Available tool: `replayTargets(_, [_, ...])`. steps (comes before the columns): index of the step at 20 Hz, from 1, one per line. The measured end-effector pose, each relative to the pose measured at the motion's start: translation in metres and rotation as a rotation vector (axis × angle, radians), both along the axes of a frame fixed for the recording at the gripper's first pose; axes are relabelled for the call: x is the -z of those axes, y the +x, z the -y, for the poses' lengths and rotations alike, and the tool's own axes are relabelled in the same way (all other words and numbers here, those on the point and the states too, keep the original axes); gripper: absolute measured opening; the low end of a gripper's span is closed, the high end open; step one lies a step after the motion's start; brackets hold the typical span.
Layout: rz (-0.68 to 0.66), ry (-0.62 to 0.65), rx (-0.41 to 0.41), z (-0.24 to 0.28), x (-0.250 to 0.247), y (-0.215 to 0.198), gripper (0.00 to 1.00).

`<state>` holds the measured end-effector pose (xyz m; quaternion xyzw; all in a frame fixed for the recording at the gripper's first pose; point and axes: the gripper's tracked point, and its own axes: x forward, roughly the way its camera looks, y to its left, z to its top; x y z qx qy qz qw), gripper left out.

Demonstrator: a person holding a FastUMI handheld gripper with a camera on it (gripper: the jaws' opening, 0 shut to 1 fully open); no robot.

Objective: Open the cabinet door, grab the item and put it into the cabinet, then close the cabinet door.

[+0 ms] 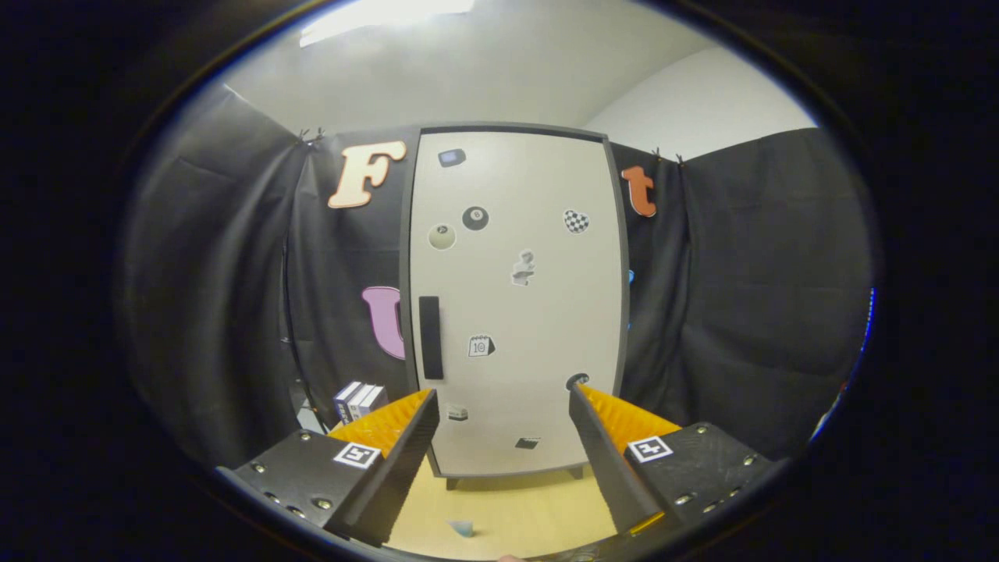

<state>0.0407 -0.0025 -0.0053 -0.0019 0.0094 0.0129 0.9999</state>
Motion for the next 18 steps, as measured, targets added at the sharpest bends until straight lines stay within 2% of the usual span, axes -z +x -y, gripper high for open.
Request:
replayTargets(4, [-0.004,0.003,-0.035,-0.018,0.001,0.026,0.99])
replayTargets(11, [-0.007,0.021,-0.113,-0.066,0.006,0.095,0.99])
replayTargets(18, [-0.029,0.027,-0.156,-0.103,0.016,0.162,0.99])
